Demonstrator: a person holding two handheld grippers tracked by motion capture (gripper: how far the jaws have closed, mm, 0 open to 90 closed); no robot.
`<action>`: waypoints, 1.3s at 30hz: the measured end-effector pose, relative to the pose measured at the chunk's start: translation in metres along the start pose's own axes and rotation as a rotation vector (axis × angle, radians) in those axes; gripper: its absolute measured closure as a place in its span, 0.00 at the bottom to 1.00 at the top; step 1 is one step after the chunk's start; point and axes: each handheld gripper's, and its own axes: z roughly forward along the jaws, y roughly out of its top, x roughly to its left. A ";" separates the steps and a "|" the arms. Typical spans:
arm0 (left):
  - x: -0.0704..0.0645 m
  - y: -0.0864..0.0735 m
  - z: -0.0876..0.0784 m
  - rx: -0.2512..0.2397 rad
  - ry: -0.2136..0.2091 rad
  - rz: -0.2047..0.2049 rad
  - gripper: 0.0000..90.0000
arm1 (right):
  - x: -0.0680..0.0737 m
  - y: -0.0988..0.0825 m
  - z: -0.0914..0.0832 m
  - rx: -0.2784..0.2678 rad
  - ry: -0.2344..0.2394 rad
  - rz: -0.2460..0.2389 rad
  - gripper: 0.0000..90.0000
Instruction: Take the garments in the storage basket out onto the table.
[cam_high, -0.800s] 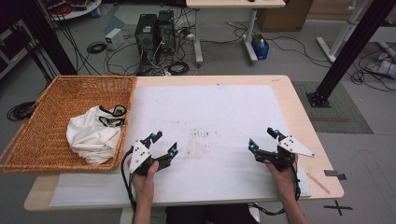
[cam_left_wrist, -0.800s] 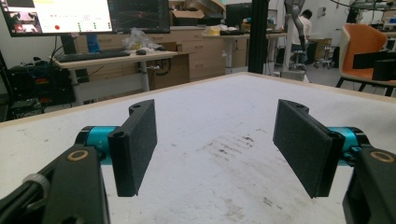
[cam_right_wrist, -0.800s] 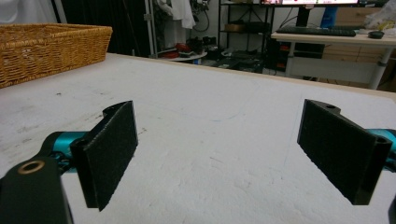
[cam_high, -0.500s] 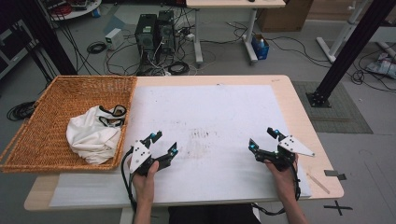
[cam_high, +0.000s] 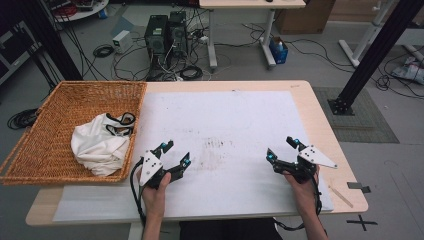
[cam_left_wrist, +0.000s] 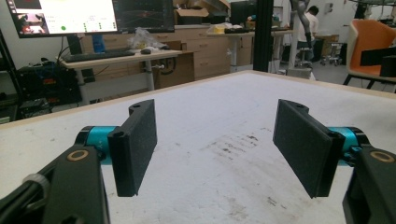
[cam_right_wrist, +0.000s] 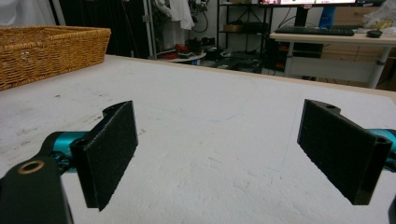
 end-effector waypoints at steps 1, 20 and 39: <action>-0.001 0.000 0.000 0.001 0.009 0.004 0.34 | 0.000 0.000 0.000 0.000 0.001 0.002 0.13; 0.034 0.116 -0.025 0.066 0.004 0.030 0.32 | 0.000 0.000 0.000 0.000 0.004 -0.003 0.13; 0.214 0.087 -0.060 0.542 0.275 -0.151 0.31 | 0.000 0.000 -0.001 -0.011 -0.004 -0.007 0.13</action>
